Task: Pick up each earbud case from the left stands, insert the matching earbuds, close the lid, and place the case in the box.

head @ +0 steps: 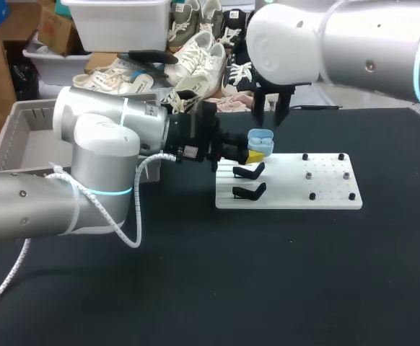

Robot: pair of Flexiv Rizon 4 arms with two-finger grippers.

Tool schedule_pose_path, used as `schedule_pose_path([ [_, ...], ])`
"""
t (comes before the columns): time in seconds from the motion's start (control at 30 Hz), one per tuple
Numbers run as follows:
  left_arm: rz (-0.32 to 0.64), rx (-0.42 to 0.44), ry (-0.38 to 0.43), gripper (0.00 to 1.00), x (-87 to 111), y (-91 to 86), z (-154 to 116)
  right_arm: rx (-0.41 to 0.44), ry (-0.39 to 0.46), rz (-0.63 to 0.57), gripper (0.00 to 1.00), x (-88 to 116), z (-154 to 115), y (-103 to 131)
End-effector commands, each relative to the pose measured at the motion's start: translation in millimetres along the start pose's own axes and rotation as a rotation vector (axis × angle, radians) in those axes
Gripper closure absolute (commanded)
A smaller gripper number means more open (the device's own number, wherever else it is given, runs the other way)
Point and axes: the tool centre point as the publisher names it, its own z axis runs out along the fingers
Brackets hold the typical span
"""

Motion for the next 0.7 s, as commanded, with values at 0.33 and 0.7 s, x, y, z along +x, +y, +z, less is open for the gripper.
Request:
schedule_pose_path([
  [0.33,0.001,0.0,-0.002,1.0,0.5,0.2,-0.1,-0.014,0.037,0.007,0.68,26.5,-5.1,-2.0],
  [0.7,0.001,0.0,-0.002,1.0,0.5,0.2,-0.1,-0.059,-0.01,0.031,0.66,40.6,-21.3,-8.2],
])
